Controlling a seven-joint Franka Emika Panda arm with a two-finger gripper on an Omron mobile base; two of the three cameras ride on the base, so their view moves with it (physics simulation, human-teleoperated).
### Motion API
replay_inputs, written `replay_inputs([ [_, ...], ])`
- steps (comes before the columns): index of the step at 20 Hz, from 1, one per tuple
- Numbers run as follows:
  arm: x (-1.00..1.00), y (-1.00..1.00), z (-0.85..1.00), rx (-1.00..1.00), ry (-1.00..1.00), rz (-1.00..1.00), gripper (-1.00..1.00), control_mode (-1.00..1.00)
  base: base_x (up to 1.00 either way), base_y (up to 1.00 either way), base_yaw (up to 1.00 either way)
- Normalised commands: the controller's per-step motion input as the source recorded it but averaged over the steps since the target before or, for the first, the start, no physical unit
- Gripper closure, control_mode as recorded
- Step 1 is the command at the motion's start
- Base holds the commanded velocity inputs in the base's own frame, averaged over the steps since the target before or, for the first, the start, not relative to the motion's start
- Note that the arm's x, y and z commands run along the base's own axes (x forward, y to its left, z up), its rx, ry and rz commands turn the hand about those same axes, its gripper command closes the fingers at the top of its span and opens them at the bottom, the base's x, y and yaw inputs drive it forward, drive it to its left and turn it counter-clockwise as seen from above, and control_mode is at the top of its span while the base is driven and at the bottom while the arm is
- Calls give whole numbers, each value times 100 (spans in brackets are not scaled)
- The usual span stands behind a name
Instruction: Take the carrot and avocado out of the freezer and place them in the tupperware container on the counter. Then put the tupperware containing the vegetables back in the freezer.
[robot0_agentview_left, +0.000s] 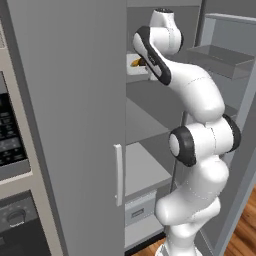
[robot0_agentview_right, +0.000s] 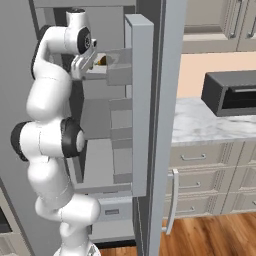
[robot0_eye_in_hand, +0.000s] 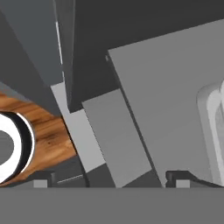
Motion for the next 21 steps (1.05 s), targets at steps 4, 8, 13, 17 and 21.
replay_inputs([
  [4,-100,0,0,0,-15,-10,-100,-100,0,0,0],
  [8,-100,0,0,0,-18,-9,-100,-100,0,0,0],
  [13,-100,-2,5,0,-22,-5,-100,-100,0,0,0],
  [17,-100,0,24,0,-21,0,-100,-100,0,0,0],
  [21,-100,0,18,0,-25,0,-100,-100,0,0,0],
])
